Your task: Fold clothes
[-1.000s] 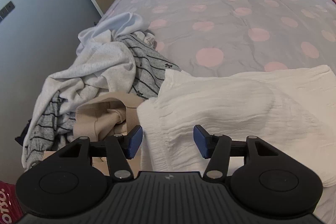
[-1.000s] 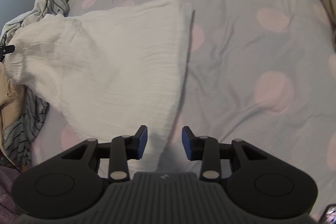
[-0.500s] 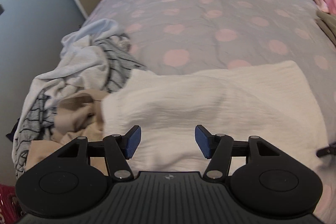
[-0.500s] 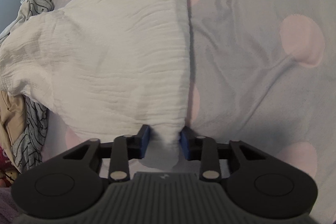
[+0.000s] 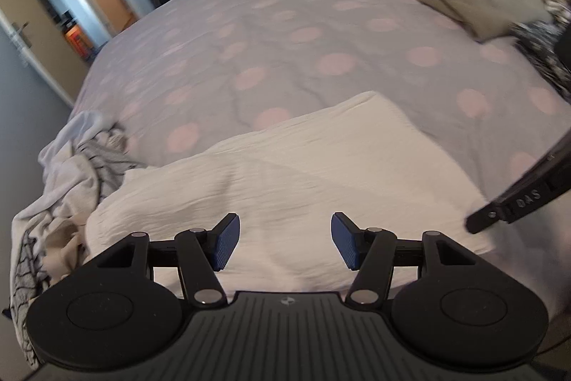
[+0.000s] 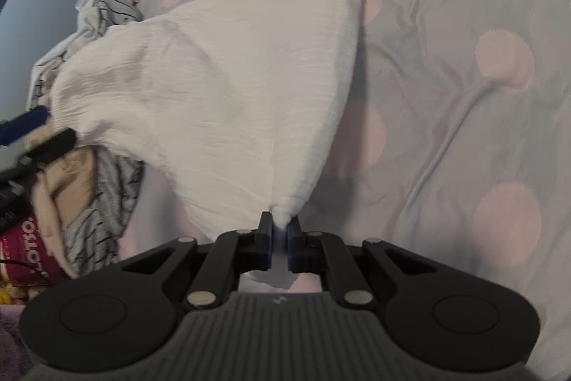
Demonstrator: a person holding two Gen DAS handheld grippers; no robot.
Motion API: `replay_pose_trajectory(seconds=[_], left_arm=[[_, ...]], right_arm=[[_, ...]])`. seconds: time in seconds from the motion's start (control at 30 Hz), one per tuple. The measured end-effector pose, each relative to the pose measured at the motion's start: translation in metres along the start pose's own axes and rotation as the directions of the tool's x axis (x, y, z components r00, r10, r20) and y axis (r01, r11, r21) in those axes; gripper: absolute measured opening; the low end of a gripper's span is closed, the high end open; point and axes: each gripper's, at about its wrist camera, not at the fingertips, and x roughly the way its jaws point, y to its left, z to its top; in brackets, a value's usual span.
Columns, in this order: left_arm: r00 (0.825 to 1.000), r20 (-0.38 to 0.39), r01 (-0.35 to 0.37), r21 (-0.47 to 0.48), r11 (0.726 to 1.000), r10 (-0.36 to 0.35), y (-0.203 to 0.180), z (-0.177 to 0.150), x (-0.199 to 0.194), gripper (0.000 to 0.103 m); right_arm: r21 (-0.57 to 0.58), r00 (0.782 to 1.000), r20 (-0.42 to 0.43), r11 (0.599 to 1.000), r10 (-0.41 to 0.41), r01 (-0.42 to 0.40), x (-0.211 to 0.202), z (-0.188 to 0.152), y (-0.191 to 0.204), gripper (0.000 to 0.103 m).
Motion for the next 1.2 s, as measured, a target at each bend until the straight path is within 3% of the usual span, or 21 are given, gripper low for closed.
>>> replay_pose_trajectory(seconds=[0.23, 0.4, 0.53, 0.7, 0.77, 0.83, 0.87, 1.07, 1.2], left_arm=[[0.995, -0.013, 0.098, 0.073, 0.993, -0.097, -0.045, -0.032, -0.015, 0.055], [0.987, -0.021, 0.16, 0.055, 0.986, -0.159, -0.066, -0.057, -0.016, 0.051], [0.978, 0.003, 0.211, -0.032, 0.977, -0.211, -0.067, -0.073, -0.012, 0.051], [0.983, 0.067, 0.176, -0.112, 0.978, -0.169, -0.061, -0.083, -0.011, 0.05], [0.99, 0.122, 0.074, -0.081, 0.994, -0.064, -0.067, -0.085, -0.017, 0.05], [0.984, 0.18, -0.01, -0.043, 0.999, 0.017, -0.076, -0.088, -0.024, 0.05], [0.979, 0.198, -0.036, -0.028, 0.999, 0.041, -0.079, -0.089, -0.026, 0.05], [0.977, 0.209, -0.031, -0.012, 0.999, 0.033, -0.1, -0.09, -0.031, 0.05], [0.989, 0.149, 0.031, -0.062, 0.998, -0.021, -0.112, -0.09, -0.032, 0.05]], right_arm=[[0.119, 0.998, -0.006, 0.991, 0.064, -0.063, -0.011, -0.063, 0.005, 0.008], [0.135, 0.997, 0.009, 0.988, 0.077, -0.078, -0.001, -0.098, 0.01, 0.008], [0.071, 0.999, 0.011, 0.996, 0.046, -0.047, 0.015, -0.109, 0.009, 0.01], [0.032, 0.999, -0.016, 0.999, 0.041, -0.04, 0.027, -0.113, -0.003, 0.014], [0.032, 0.998, -0.004, 0.998, 0.061, -0.061, 0.022, -0.114, -0.008, 0.015], [-0.004, 0.997, 0.05, 0.998, 0.063, -0.063, 0.006, -0.115, -0.01, 0.02], [-0.023, 0.995, 0.079, 0.998, 0.064, -0.062, -0.003, -0.115, -0.011, 0.027], [-0.125, 0.959, 0.281, 0.989, -0.048, 0.086, -0.039, -0.116, -0.02, 0.031], [-0.268, 0.934, 0.324, 0.932, -0.151, 0.244, -0.044, -0.113, -0.027, 0.032]])
